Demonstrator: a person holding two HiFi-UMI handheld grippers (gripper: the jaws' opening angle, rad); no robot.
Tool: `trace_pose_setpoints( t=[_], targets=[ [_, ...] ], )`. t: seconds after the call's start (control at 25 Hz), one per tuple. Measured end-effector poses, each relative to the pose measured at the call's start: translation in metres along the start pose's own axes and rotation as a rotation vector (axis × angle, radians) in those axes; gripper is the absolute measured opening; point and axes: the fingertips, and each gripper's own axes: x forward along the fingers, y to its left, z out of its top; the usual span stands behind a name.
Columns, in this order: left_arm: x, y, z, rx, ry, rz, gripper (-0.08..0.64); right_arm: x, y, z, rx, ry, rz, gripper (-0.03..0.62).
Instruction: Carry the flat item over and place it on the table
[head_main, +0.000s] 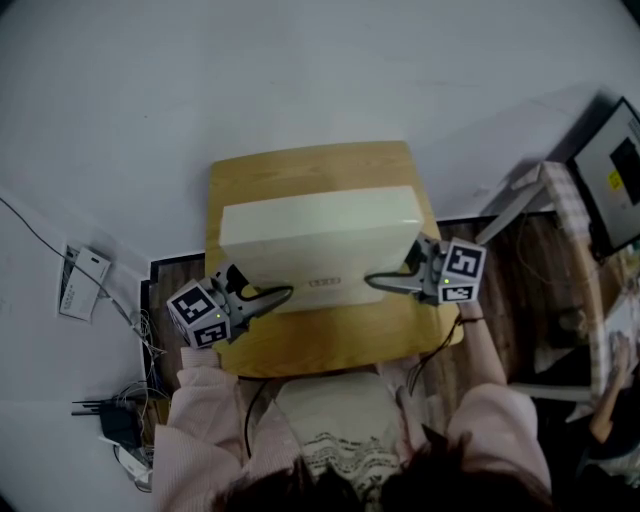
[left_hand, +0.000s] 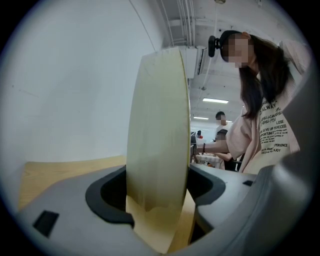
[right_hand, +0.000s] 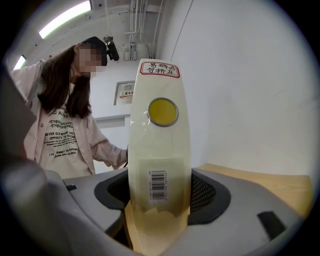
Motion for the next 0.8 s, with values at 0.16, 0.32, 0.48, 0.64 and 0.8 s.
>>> trace_pose_setpoints(
  t=[0.16, 0.32, 0.48, 0.64, 0.8],
  targets=[
    [0.001, -0.001, -0.002, 0.019, 0.009, 0.008, 0.337, 0.0, 0.003, -0.004, 0.002, 0.021, 0.005, 0.305],
    [0.002, -0.003, -0.004, 0.041, 0.015, 0.016, 0.342, -0.002, 0.005, -0.007, -0.019, 0.015, 0.003, 0.305],
    [0.001, -0.008, -0.005, 0.046, 0.007, 0.033, 0.347, -0.002, 0.01, -0.008, -0.027, 0.03, 0.009, 0.304],
    [0.001, -0.012, -0.007, 0.051, 0.003, 0.035, 0.353, -0.004, 0.016, -0.009, -0.012, 0.041, 0.007, 0.304],
    [0.001, -0.014, -0.007, 0.051, 0.008, 0.045, 0.356, -0.004, 0.016, -0.01, -0.014, 0.043, -0.005, 0.308]
  ],
)
